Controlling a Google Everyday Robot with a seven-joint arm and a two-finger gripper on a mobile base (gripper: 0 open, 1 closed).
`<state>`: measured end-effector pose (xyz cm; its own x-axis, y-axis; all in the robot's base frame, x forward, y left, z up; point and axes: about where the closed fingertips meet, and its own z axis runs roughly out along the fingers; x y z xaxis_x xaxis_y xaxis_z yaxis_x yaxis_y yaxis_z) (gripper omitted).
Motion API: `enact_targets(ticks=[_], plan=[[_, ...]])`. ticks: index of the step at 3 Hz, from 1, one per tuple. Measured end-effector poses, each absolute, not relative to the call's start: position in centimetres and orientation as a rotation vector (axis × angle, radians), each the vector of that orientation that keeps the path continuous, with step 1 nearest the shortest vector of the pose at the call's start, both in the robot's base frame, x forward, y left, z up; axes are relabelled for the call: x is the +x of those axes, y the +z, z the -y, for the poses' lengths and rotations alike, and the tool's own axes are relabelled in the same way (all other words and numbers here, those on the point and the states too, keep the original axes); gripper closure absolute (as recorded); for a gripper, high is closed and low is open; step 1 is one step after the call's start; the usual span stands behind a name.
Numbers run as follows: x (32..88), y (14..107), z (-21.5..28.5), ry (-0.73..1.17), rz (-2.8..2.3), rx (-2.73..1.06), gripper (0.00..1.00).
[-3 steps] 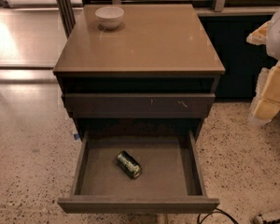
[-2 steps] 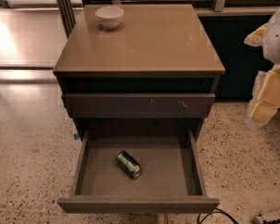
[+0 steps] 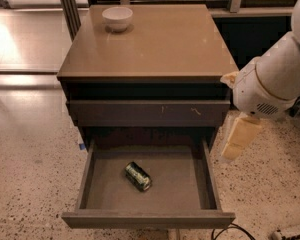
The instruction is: Pick green can from middle drawer and place on counter
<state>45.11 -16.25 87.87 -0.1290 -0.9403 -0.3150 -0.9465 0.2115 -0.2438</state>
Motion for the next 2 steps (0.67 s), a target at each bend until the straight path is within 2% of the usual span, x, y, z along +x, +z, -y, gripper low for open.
enact_targets(ticks=[2], plan=[[45.9,79.3,13.3,0.053,-2.002,-1.824,0.0]])
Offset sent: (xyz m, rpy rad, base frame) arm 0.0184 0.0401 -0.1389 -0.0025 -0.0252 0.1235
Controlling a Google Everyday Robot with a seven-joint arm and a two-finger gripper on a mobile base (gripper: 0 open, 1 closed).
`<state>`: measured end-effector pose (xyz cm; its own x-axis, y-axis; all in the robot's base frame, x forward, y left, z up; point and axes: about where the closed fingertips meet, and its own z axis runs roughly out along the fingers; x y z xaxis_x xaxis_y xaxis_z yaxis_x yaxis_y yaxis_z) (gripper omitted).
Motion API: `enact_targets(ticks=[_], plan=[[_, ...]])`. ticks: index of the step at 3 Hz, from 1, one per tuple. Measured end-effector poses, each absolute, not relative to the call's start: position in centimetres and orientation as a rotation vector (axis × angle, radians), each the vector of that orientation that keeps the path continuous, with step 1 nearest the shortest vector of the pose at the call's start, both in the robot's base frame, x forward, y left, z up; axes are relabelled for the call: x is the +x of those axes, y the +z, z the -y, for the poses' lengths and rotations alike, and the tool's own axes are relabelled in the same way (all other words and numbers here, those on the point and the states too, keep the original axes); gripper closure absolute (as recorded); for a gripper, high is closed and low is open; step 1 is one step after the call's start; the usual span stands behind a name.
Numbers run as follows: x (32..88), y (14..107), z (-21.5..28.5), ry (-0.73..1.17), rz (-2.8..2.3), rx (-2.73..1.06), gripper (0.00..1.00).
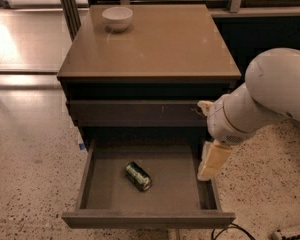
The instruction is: Pick green can from middle drawer and place on counter
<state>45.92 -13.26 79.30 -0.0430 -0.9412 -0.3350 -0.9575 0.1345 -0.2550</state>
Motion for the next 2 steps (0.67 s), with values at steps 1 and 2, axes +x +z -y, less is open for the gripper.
enact_targets(ticks=[1,2], plan=[[46.43,77.14,12.83,0.016,-2.052,-1.903,0.0],[46.52,76.92,12.84,0.021,-2.048,-1.897,0.0]])
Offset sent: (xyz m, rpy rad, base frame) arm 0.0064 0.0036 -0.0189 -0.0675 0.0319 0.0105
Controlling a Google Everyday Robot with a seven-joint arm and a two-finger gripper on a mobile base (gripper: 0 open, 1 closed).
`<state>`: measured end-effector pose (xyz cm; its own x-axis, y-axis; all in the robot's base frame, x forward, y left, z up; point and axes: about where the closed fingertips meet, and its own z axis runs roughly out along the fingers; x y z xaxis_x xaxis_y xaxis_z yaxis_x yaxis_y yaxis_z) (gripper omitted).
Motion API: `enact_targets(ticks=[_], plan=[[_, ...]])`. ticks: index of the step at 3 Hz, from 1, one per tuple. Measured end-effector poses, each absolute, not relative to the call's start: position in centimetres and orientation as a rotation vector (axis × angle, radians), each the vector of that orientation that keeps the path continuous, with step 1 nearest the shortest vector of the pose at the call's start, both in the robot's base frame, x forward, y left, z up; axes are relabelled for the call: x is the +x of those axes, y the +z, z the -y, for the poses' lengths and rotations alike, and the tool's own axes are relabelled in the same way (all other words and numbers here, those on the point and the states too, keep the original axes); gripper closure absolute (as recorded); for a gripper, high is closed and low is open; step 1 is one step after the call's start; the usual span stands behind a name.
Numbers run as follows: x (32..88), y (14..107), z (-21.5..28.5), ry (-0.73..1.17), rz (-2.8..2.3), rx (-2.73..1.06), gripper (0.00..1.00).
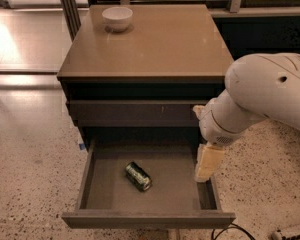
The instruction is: Pick green can from middle drawer and place on counter
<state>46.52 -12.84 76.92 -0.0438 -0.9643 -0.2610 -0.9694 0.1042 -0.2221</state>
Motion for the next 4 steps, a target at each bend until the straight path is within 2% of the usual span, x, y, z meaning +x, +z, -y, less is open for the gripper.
enact_targets(ticks=[2,4], plan=[[48.7,70.0,13.0,0.082,-1.953,-1.806,0.0],[52.9,61.6,10.8,0.075,-1.884,-1.689,0.0]])
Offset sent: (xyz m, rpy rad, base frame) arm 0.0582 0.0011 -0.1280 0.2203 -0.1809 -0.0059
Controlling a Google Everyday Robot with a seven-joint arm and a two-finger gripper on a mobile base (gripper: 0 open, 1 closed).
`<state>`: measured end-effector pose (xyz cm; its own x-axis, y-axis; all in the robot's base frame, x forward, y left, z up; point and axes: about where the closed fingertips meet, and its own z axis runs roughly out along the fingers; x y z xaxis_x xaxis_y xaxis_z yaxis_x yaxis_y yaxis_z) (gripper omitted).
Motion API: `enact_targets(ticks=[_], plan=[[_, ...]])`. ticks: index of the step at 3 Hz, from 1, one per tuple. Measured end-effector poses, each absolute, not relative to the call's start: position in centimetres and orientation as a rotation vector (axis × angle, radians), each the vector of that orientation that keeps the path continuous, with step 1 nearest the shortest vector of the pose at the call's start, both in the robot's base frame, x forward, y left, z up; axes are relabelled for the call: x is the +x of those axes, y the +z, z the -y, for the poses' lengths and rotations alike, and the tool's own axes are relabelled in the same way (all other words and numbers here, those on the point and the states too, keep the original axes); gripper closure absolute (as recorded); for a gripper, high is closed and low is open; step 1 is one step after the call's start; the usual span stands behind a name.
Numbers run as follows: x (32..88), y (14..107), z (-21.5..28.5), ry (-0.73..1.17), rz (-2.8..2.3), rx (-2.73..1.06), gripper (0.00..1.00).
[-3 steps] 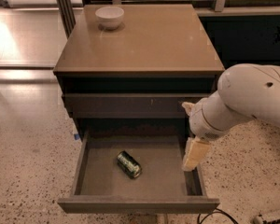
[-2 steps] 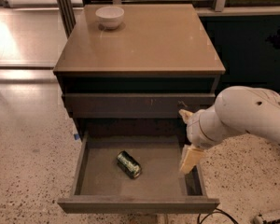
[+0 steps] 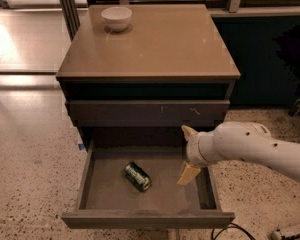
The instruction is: Pick green can from middle drawer and place on counter
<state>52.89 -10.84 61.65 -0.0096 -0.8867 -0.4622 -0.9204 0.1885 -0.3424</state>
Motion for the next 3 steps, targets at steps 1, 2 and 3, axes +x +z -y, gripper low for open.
enact_targets(ticks=[1,2,3], plan=[[52.9,61.4,10.8,0.08,-1.881,-1.687,0.0],[53.7,60.1,10.1,0.074,-1.829,-1.693,0.0],[55.2,57.4,8.2,0.082,-1.716,-1.741,0.0]])
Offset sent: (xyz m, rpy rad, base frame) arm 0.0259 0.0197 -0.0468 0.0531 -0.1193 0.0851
